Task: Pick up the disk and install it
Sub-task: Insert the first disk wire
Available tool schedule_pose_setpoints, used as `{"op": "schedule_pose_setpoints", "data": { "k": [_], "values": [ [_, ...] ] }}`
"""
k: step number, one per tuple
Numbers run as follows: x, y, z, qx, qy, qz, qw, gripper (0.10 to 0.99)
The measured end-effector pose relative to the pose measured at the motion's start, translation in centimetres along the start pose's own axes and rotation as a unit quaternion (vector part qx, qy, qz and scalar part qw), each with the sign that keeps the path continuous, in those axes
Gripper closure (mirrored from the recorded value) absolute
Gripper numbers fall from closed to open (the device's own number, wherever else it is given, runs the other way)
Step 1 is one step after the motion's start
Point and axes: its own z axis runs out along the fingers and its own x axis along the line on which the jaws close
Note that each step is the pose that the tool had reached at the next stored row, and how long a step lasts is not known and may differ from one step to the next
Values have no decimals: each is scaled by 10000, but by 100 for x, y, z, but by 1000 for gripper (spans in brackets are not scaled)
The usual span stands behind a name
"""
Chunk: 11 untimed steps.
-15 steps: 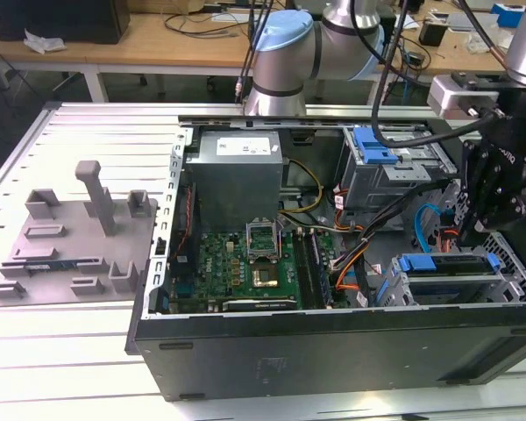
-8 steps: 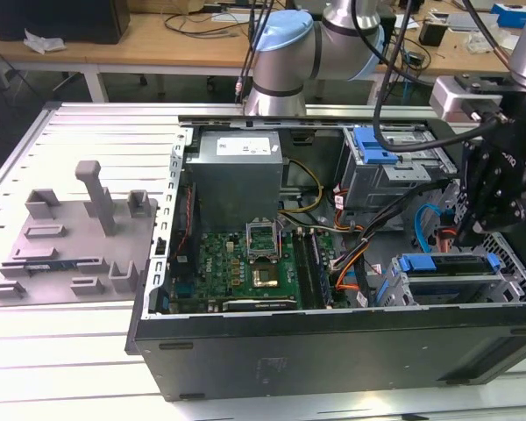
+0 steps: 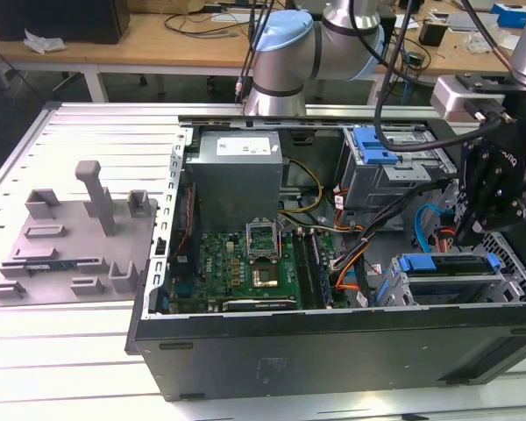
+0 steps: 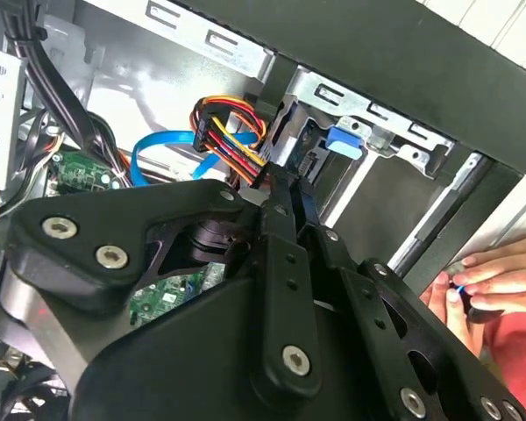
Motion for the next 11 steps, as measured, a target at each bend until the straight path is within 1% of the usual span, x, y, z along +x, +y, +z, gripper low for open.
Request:
{"op": "schedule_pose_setpoints", "data": {
  "k": [3,4,5,6,8,10,11],
  "values": [
    [12,-2,-14,3,-3,-60,10000,918],
    [22,-3,-13,-2,-7,-61,10000,918],
    [42,-6,-12,-17,-20,-64,10000,918],
    [69,-10,-8,-33,-58,-65,10000,918],
    [90,-15,-7,-53,-101,-66,9999,918],
    [104,-23,-4,-79,-130,-67,9999,918],
    [112,-33,-4,-109,-143,-70,9998,918]
  ]
}}
